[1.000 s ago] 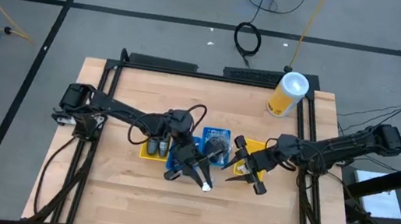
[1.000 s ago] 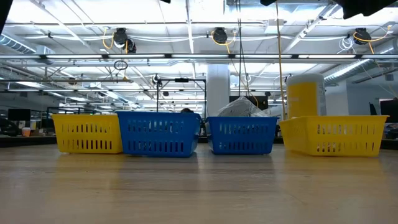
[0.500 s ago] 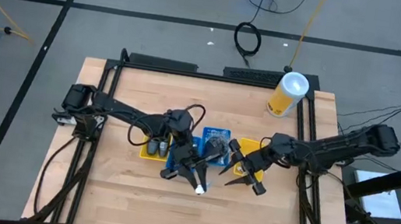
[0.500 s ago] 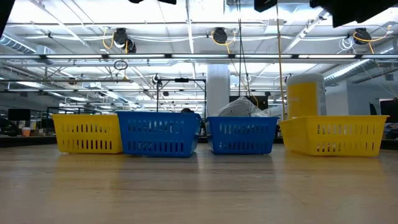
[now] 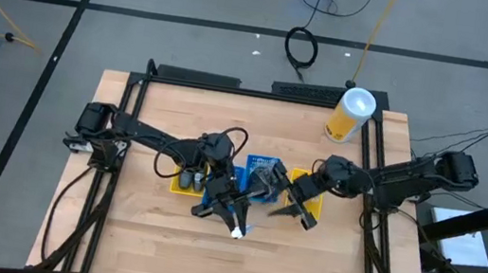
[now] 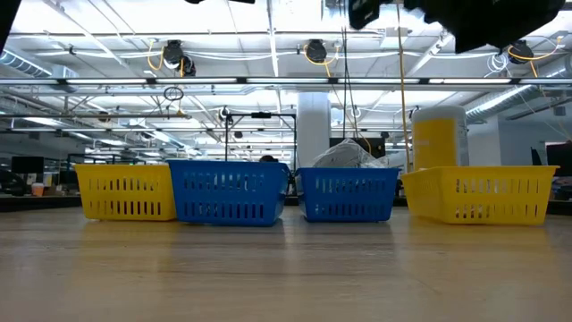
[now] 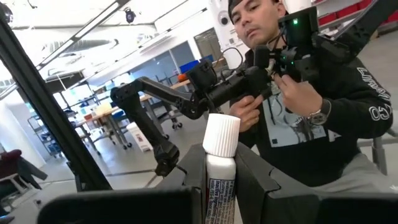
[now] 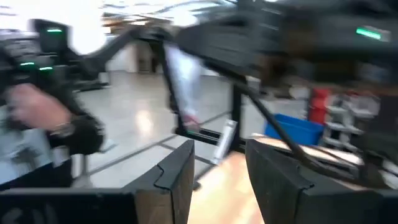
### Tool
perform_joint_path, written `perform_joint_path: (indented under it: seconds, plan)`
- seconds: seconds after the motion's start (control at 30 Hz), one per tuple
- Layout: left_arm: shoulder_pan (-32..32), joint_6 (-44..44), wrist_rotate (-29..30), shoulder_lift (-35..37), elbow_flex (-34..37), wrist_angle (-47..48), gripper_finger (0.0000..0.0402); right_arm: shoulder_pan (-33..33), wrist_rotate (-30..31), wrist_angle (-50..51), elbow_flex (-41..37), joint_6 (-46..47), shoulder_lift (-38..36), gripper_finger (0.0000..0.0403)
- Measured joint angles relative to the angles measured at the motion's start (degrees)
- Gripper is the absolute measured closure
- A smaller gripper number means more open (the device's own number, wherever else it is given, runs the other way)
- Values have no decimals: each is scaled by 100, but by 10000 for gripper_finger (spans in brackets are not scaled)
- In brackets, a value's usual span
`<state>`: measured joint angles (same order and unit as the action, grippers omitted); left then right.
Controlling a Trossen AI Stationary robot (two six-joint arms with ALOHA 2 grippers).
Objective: Pick & Place Travel size toiletries
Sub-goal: Put the toothpaste into the right yellow bin
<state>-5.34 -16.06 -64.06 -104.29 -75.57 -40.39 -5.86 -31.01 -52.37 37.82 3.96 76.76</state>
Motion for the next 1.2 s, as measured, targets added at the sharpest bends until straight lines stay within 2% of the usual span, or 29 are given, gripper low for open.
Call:
perform_joint_path:
  seconds: [0.33,0.7,0.83,0.97,1.1,1.2]
  plan:
    - [78,84,91,0,0,2,360,-16,-39,-151,3,196,70,263]
    - [191,1992,146,285,0,21,360,-12,-76,554,-2,-19,-3,261]
    - [314,2348,580,518,0,390,360,-17,-73,605,-2,-14,-21,261]
    - [367,1724,1352,660,-4,1304,360,-78,208,591,-50,24,-38,263]
    - [295,1726,1876,660,-4,1409,360,-13,221,613,-176,-32,-33,261]
    - [296,1874,1947,664,-4,1302,360,-7,252,588,-260,-61,-63,263]
